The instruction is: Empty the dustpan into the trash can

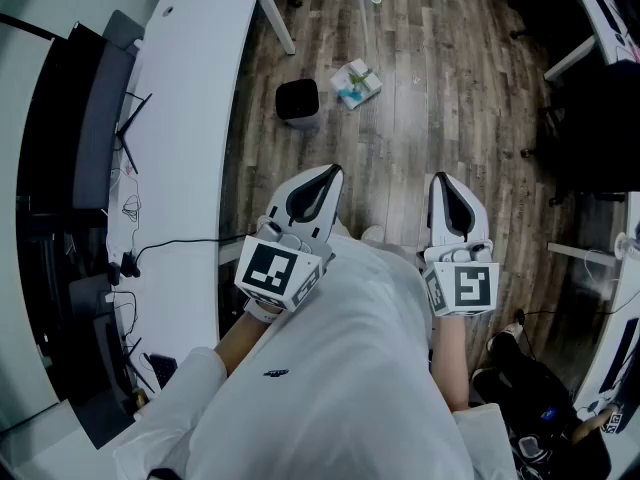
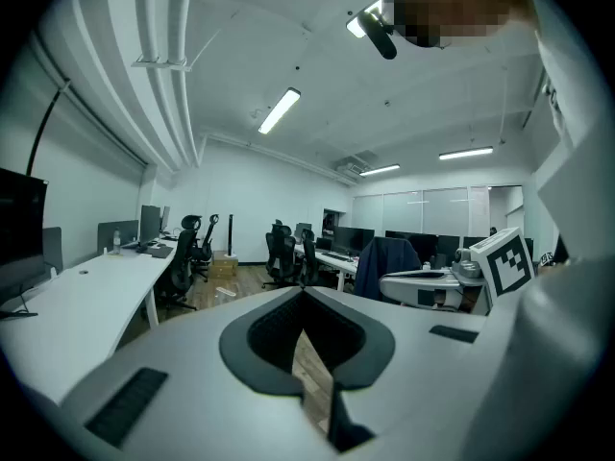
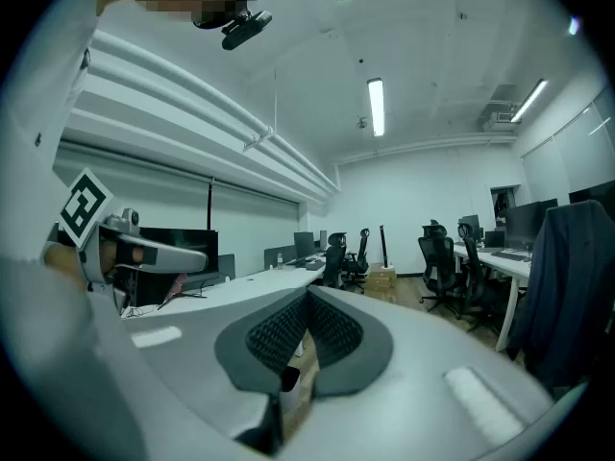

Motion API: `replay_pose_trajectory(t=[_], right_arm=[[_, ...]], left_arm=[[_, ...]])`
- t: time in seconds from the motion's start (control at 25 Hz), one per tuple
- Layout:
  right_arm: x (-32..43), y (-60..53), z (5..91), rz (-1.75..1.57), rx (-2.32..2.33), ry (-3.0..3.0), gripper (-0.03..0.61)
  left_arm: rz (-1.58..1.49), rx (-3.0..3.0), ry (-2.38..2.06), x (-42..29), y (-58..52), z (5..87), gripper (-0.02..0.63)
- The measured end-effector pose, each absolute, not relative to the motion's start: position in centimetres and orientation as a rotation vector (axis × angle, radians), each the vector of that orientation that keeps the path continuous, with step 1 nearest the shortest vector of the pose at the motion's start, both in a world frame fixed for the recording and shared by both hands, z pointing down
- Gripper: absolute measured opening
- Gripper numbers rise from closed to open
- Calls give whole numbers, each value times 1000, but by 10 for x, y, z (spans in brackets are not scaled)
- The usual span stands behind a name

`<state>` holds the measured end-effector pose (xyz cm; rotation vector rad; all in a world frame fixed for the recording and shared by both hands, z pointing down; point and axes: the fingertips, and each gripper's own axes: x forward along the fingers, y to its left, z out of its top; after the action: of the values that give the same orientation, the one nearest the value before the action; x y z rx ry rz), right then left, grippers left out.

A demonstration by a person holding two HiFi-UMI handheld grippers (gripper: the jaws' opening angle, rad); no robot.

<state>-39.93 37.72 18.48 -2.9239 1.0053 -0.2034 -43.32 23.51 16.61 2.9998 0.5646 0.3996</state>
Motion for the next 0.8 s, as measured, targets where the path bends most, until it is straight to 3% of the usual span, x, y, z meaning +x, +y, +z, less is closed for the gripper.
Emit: replay_pose_trajectory(t=[0.8], right_arm=[[-395, 424, 210, -285, -2918, 846, 9]], left_arm=[[474, 2999, 536, -415, 249, 178, 6]])
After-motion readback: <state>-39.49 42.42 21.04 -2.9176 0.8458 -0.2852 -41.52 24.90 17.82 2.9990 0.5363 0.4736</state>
